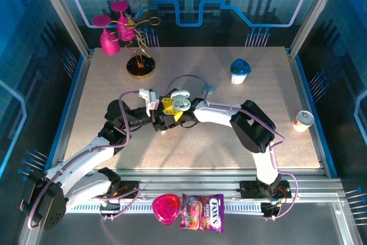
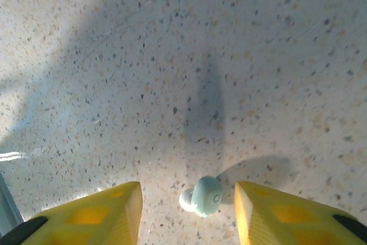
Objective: Insert wireless bluetooth earbuds into charging case
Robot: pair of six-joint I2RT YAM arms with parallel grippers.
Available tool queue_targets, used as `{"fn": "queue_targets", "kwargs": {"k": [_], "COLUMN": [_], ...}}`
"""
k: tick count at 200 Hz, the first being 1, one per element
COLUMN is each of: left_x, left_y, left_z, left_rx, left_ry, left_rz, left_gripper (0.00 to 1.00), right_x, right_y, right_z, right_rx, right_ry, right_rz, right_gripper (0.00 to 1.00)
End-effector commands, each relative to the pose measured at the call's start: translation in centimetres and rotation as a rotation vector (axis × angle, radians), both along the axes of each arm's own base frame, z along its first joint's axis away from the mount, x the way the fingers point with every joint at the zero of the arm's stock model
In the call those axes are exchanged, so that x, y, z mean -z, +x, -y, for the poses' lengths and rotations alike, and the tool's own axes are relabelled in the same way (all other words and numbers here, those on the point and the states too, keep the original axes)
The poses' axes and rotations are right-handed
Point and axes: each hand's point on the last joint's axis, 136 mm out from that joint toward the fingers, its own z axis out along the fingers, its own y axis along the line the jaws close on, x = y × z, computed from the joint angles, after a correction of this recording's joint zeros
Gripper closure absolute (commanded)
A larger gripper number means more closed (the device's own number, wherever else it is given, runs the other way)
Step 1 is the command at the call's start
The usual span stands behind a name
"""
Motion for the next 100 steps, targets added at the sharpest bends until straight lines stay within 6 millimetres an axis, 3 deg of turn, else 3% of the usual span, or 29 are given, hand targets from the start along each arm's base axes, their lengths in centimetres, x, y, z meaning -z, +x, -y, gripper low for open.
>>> {"fn": "queue_targets", "kwargs": {"k": [1,58,100], "left_x": [-1.5,-1.5,-1.4], "left_y": [-0.4,-0.5,-0.4], "left_z": [-0.2,-0.2,-0.1], "left_rx": [-0.006,0.0,0.0], "left_ry": [-0.019,-0.023,-0.022], "left_rz": [0.065,0.063,0.063], "left_gripper": [0.72,0.72,0.72], "right_x": [0.9,2.6,2.8], "right_y": [-0.3,-0.9,-1.7], "right_z": [0.5,-0.7,-1.2], "right_rx": [0.056,0.046,0.019], "right_ry": [-0.076,-0.096,-0.083], "right_rz": [-0.032,-0.077,-0.1], "right_gripper": [0.51,0.52,0.54]}}
